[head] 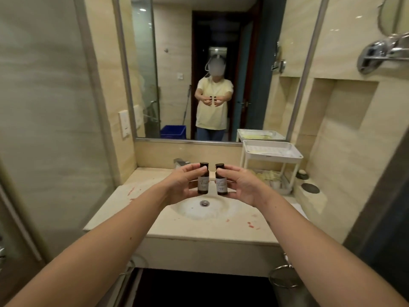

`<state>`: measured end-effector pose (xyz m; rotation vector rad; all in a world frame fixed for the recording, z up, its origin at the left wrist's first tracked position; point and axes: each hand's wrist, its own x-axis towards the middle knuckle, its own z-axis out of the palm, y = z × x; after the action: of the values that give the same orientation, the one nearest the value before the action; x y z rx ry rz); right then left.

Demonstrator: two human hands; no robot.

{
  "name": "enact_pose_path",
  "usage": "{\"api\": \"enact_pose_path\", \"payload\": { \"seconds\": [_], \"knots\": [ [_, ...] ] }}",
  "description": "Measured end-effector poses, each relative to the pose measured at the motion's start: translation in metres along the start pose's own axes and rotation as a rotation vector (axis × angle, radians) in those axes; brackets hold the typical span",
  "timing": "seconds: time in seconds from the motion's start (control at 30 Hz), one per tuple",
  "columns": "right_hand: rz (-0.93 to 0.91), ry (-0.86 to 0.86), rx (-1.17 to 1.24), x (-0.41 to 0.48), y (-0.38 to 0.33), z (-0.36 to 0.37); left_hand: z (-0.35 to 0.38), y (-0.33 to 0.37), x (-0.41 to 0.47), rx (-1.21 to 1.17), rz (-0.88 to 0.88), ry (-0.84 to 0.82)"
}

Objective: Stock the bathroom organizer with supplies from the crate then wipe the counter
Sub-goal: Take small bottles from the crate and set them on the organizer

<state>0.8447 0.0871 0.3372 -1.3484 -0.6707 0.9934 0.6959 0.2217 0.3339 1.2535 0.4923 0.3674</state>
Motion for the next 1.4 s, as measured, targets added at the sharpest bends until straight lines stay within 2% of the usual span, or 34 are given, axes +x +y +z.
{"api": "enact_pose_path", "payload": {
  "seconds": [0.4, 0.7, 0.97, 1.13, 1.4],
  "knots": [
    [-0.054, 0.201, -0.035, 0.097, -0.046, -0.076, 0.029, 0.036, 0.157, 0.182, 0.127, -0.195],
    [-0.082, 0.281, -0.039, 0.162, -0.065, -0.136, 0.051, 0.051, 0.254, 0.224, 0.123, -0.217],
    [-0.100, 0.257, -0.057, 0.235, -0.081, -0.207, 0.075, 0.058, 0.345, 0.265, 0.126, -0.221],
    [-0.095, 0.225, -0.064, 0.291, -0.098, -0.256, 0.097, 0.064, 0.413, 0.281, 0.138, -0.153],
    [-0.055, 0.218, -0.162, 0.376, -0.104, -0.332, 0.123, 0.059, 0.517, 0.459, 0.134, -0.064]
  ]
}}
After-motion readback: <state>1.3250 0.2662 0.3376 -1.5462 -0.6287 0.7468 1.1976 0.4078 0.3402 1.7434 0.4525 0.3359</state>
